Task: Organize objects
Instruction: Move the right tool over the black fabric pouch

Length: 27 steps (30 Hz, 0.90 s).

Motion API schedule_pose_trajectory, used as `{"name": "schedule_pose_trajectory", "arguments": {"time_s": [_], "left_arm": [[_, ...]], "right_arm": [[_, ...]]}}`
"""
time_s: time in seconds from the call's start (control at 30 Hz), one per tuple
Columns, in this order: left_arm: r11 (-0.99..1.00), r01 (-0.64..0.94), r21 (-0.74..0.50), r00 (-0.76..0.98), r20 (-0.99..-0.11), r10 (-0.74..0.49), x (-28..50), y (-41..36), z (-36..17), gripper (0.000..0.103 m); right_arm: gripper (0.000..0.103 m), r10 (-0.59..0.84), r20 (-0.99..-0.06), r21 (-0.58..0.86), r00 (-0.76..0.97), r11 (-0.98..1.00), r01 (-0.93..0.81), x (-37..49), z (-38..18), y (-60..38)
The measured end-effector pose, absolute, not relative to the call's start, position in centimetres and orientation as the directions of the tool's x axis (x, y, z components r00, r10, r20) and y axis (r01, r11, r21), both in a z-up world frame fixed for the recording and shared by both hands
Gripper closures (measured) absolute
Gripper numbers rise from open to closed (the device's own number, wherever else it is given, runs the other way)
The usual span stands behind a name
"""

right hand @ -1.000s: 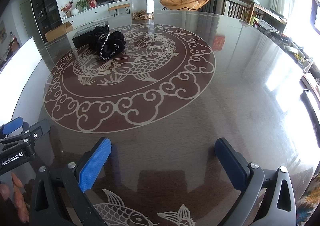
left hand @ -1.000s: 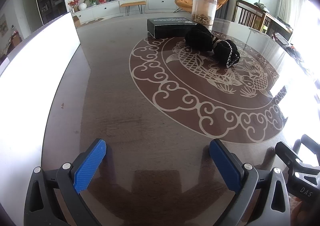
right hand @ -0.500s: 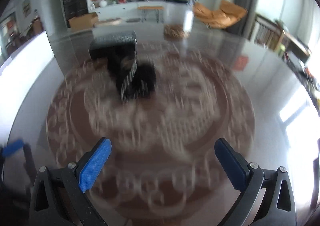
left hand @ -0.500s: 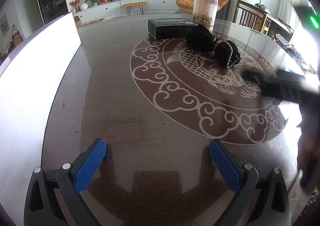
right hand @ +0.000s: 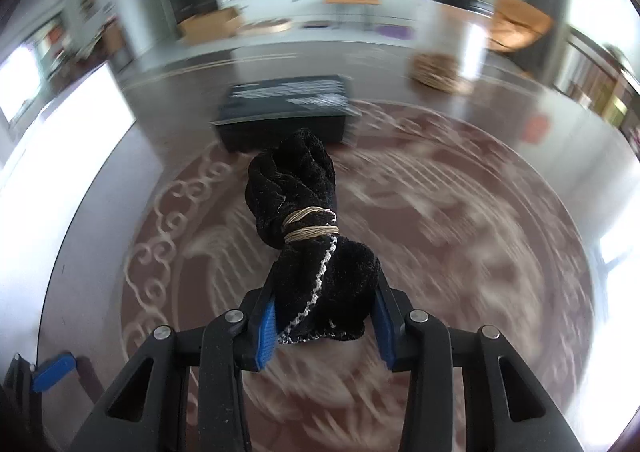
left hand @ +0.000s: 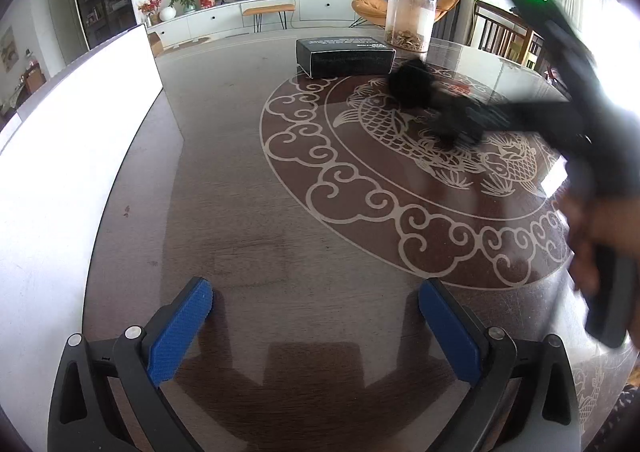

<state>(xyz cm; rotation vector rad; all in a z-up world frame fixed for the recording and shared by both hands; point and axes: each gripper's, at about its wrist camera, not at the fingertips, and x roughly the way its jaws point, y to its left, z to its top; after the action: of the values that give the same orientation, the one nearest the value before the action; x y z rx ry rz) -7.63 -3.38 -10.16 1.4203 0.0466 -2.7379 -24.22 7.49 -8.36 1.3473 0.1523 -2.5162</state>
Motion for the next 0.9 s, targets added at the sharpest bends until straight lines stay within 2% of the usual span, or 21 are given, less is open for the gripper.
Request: {"name": "schedule_pose_trajectory", "arguments": {"time_s": [0.2, 0.3, 0.4, 0.47, 0.57, 0.67, 0.9], "left_arm": [[-0.998, 0.065, 0.0, -0.575, -0.818, -0.037, -7.7, -3.4, -10.2, 0.0], [-0.998, 0.064, 0.0, -0.575, -0.818, -0.037, -7.7, -3.4, -10.2, 0.0], [-0.998, 0.065, 0.0, -0.575, -0.818, -0.037, -7.7, -3.4, -10.2, 0.0], [-0.998, 0.065, 0.002, -0.575, -0.818, -0.039, -7.7, -3.4, -10.2, 0.0], [-0.998, 0.065, 0.002, -0.575, -0.818, -0.039, -7.7, -3.4, -10.2, 0.0], [-0.998, 0.065, 0.002, -0.574, -0.818, -0.039, -7.7, -3.4, -10.2, 0.0], [-0.998, 0.066, 0.002, -0.575, -0.817, -0.04, -7.7, -3.4, -10.2, 0.0]], "right_arm": [[0.063, -0.013, -0.791, -0.043, -0.612, -0.996, 0.076, -17.6, -8.3, 15.0], [0.062, 0.021, -0.779, -0.034, -0.627, -0.999, 0.008, -15.8, -8.1, 17.7], [0.048, 0.018, -0.783, -0.008, -0.622, -1.0, -0.019, -15.1, -7.9, 18.8], [0.032, 0.015, -0.786, 0.004, -0.619, -1.0, -0.03, -15.0, -8.0, 19.1], [0.022, 0.013, -0.791, 0.012, -0.612, -0.999, -0.037, -15.0, -8.2, 19.5], [0.015, 0.015, -0.798, -0.003, -0.603, -1.0, -0.02, -14.6, -8.8, 19.0], [0.007, 0.012, -0.806, -0.012, -0.592, -1.0, -0.005, -14.7, -9.3, 18.7]]}}
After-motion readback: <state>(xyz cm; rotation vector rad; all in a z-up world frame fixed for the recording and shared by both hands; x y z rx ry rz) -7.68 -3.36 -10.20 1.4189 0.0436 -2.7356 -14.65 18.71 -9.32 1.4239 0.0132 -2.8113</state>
